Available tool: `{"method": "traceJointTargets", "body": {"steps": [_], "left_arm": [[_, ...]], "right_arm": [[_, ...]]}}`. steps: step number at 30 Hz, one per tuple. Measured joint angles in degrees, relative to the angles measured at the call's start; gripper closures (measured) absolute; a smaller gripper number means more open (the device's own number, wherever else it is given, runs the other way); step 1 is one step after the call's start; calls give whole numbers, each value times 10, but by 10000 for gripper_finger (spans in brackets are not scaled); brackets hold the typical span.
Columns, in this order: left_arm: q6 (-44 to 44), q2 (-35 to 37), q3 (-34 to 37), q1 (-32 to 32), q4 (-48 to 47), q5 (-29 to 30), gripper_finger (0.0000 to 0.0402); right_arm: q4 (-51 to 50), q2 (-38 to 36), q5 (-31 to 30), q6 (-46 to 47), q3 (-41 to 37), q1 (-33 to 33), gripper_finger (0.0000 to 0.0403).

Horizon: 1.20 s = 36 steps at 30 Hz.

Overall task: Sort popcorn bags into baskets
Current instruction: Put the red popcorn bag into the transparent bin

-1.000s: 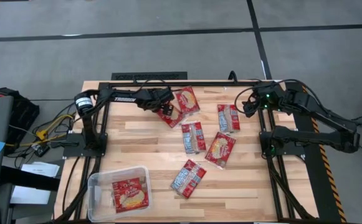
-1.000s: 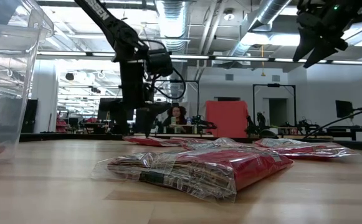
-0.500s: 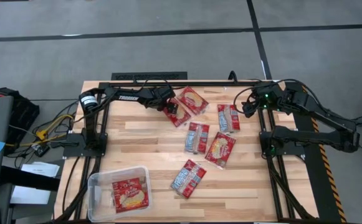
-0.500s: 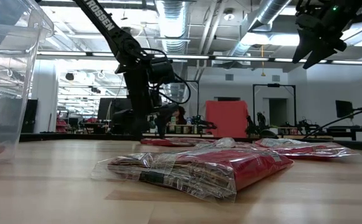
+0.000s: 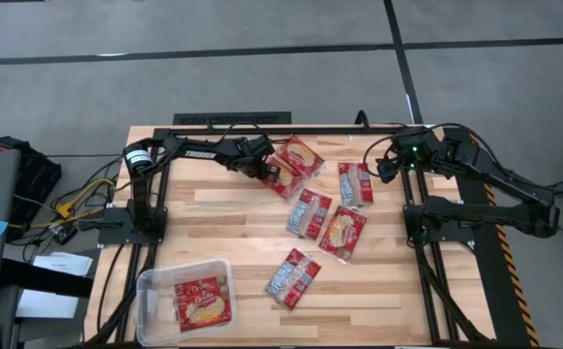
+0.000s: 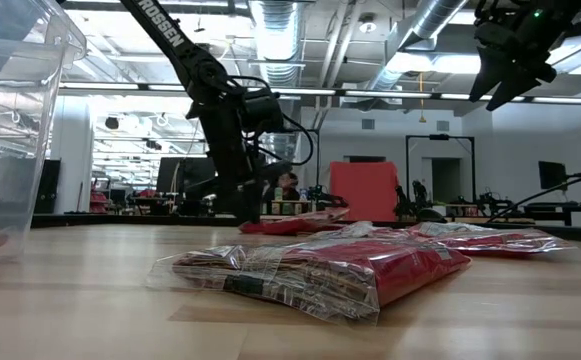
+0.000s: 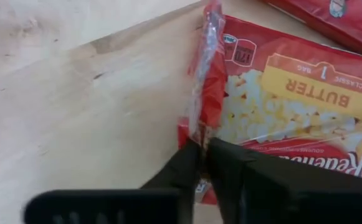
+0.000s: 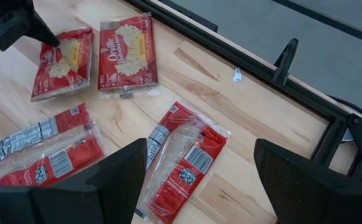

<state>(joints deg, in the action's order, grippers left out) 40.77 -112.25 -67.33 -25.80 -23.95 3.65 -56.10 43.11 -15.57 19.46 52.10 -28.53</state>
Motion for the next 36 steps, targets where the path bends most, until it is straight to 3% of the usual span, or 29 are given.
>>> {"method": "traceJointTargets", "body": {"steps": [6,11,19,28,36], "left_arm": [[-3,-1,-19,5,-3,-44,400],[-53,7,-76,26,-88,-79,401],[-126,60,-170,79,-225,-86,401],[-115,155,-207,140,-326,-90,401],[-68,225,-207,180,-340,-73,401]], "right_arm": [[0,0,0,0,0,0,86],[0,0,0,-3,0,0,86],[3,0,0,-13,0,0,86],[21,0,0,-21,0,0,86],[27,0,0,-21,0,0,86]]}}
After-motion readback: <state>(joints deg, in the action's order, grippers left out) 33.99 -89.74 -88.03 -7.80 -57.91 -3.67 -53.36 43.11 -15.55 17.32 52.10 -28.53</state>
